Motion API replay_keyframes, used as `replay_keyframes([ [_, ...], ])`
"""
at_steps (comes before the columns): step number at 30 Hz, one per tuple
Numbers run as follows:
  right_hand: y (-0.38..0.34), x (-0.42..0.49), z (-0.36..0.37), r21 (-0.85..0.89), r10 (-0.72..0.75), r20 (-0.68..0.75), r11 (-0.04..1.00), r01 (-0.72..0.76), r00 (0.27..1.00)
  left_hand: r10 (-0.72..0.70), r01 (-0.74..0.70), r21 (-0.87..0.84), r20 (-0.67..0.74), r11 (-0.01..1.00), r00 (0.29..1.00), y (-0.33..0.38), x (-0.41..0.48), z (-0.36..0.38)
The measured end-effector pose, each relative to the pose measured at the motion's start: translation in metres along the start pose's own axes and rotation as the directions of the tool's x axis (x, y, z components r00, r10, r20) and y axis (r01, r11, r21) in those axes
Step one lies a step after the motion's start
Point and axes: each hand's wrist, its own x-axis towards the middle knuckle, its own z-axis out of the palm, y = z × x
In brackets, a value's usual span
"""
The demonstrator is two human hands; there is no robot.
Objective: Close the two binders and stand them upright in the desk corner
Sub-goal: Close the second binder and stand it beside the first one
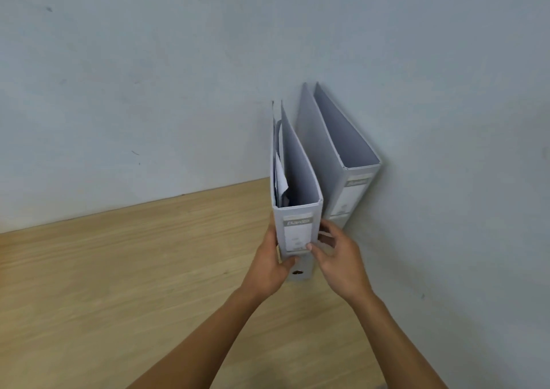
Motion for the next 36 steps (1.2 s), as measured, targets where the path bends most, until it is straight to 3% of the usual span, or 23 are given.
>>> replay_keyframes([
  [9,0.012,0.022,-0.013,-0.073,0.099,-0.225,0.99,-0.118,0.969,0.008,-0.009,0.022,0.048,1.0,0.999,0.028,0.041,0.02],
  [20,0.02,0.054,-0.025,-0.015,0.165,-0.268,0.985,-0.175,0.949,-0.092,0.09,0.072,0.023,0.993,0.995,0.027,0.073,0.035],
  [36,0.024,0.065,-0.022,0.015,0.183,-0.299,0.982,-0.187,0.937,-0.108,0.108,0.098,-0.007,0.989,0.994,0.025,0.085,0.027],
])
